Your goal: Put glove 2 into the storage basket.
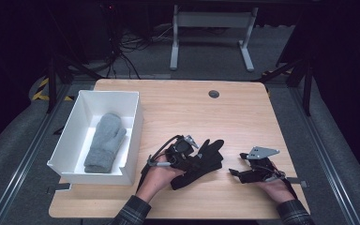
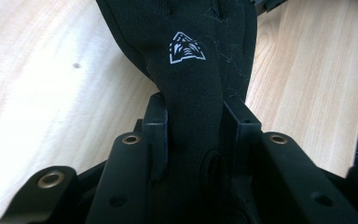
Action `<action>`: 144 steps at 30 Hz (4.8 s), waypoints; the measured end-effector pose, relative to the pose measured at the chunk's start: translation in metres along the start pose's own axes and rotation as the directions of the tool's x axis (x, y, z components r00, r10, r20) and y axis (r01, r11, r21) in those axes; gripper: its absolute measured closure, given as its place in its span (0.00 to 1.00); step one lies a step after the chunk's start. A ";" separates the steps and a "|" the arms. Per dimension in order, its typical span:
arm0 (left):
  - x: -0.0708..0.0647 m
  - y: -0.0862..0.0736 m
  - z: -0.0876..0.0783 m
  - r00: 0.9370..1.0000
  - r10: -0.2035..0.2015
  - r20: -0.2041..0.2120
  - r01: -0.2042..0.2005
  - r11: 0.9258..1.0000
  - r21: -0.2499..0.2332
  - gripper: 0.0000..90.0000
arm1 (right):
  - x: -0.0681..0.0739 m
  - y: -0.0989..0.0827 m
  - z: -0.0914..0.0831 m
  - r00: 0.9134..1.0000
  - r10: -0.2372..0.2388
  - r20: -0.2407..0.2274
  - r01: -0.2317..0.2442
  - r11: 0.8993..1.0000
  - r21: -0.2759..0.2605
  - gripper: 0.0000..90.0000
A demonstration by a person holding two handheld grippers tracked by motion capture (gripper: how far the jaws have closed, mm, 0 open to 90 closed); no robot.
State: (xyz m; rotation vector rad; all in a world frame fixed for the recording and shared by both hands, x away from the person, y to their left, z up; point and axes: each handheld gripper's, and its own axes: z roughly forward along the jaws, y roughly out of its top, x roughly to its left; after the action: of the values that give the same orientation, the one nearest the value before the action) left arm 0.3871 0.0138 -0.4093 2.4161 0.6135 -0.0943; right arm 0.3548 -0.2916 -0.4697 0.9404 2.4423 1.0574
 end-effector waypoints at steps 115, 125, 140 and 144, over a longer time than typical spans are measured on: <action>0.114 -0.116 -0.199 0.710 -0.551 -0.438 0.467 0.835 -0.292 0.26 | 0.002 -0.001 -0.001 1.000 -0.001 -0.004 0.001 1.000 0.005 0.18; 0.096 -0.088 -0.200 0.792 -0.480 -0.377 0.381 0.871 -0.309 0.19 | 0.002 -0.001 -0.001 1.000 -0.001 -0.004 0.001 1.000 0.004 0.18; 0.072 -0.054 -0.176 0.867 -0.376 -0.326 0.279 0.910 -0.306 0.18 | 0.002 -0.001 -0.001 1.000 -0.001 -0.006 0.001 1.000 0.004 0.18; 0.065 -0.044 -0.162 0.887 -0.354 -0.297 0.263 0.915 -0.306 0.18 | 0.002 -0.001 -0.001 1.000 -0.001 -0.006 0.001 1.000 0.004 0.18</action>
State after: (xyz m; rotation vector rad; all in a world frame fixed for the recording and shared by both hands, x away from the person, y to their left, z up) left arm 0.4113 0.1675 -0.3196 2.0748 1.1038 0.2713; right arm 0.3524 -0.2915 -0.4702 0.9380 2.4505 1.0564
